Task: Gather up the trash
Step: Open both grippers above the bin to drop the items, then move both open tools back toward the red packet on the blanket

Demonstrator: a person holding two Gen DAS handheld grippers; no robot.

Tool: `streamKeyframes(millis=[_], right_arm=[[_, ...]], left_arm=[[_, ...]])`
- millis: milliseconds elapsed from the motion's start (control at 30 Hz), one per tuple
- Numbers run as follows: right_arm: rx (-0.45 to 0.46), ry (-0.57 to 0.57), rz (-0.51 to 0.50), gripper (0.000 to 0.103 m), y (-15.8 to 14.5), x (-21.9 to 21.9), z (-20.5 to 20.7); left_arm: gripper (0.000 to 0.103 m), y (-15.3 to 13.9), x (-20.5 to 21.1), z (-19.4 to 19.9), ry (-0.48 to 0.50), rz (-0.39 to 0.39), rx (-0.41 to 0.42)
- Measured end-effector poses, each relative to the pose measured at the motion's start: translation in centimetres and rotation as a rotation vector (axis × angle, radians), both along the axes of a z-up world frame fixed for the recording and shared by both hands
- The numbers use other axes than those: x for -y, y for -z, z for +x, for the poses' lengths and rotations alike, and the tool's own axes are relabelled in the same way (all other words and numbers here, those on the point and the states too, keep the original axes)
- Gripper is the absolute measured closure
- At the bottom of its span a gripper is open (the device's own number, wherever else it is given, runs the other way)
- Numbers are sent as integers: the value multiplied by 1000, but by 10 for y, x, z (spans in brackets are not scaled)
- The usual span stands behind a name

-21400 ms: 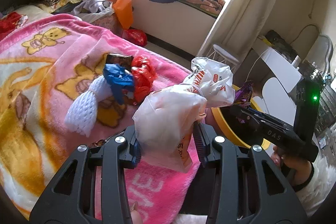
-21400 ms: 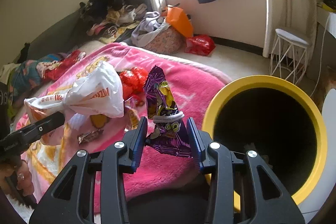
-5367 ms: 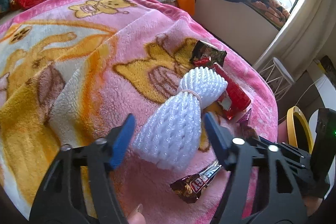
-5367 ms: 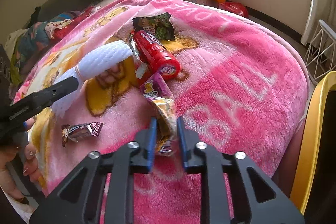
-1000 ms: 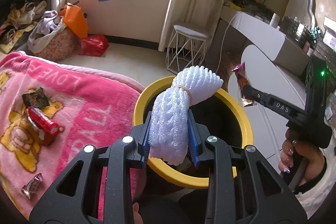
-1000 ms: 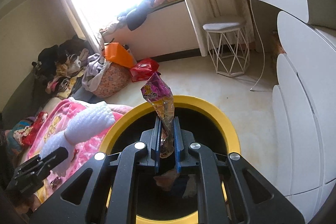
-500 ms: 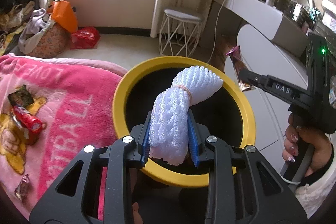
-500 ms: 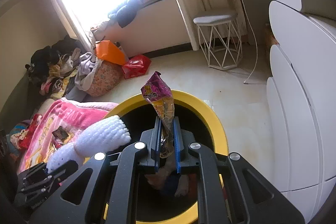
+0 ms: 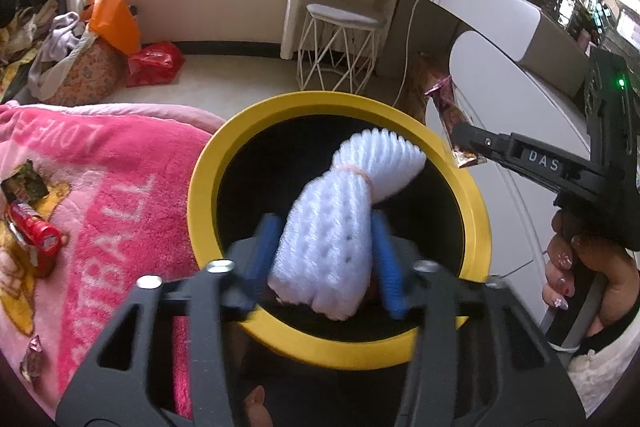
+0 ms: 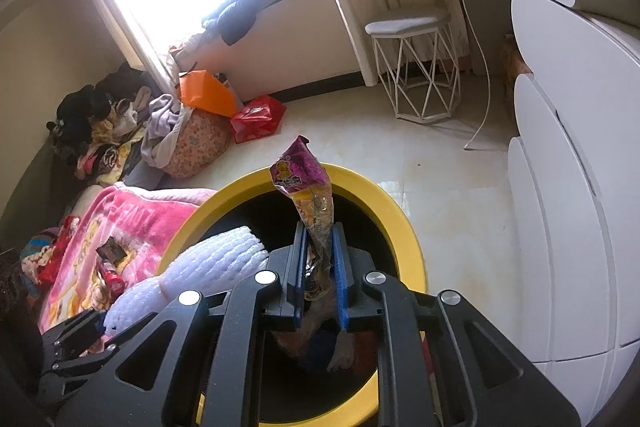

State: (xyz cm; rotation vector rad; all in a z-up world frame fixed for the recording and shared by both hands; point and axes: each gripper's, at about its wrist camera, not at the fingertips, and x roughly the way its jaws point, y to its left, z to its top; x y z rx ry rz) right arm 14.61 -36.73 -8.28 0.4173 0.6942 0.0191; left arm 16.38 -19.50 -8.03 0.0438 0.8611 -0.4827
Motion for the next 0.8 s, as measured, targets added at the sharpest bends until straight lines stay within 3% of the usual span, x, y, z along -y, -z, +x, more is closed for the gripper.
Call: streamKeyframes(millis=[67, 133, 233, 800], right_arm=[[0, -2, 2, 73, 0, 0, 1], [5, -1, 3, 68, 0, 0, -1], [6, -6, -4, 63, -2, -3, -2], [82, -114, -63, 46, -34, -53, -13]], left_arm=[[39, -2, -6, -1, -18, -8, 6], [20, -3, -12, -3, -41, -19, 10], [11, -9, -25, -6, -78, -38, 28], [11, -50, -80, -22, -220, -103, 146]])
